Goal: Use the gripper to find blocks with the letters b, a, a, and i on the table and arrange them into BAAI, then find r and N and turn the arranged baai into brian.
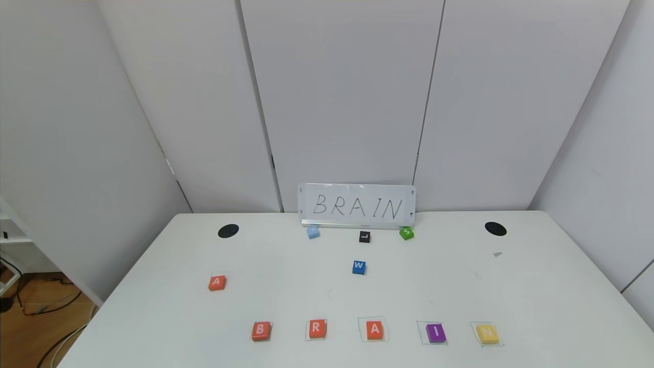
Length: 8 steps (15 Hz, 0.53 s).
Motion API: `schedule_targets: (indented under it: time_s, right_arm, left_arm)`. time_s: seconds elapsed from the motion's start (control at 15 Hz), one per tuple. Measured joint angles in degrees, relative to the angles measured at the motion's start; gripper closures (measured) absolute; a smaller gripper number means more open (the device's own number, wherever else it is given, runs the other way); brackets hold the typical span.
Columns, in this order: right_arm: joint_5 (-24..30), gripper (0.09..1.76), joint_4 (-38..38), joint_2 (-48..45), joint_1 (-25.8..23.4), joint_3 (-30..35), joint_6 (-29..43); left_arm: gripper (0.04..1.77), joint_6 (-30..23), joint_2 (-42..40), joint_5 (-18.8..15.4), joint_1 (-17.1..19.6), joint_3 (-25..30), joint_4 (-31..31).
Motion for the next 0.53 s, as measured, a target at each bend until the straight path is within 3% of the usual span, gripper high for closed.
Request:
schedule_targets:
  time_s: [0.33, 0.53]
  right_arm:
    - [0.1, 0.15, 1.7, -6.3, -0.5, -0.4, -0.4]
    - [4.6, 0.15, 5.4, -11.1, -4.8, -2.0, -1.7]
  left_arm:
    - [0.09, 0.0, -4.2, -0.1, -0.1, 0.8, 0.2]
    - [0.09, 0.4, -8.8, 0.2, -4.5, -0.7, 5.5]
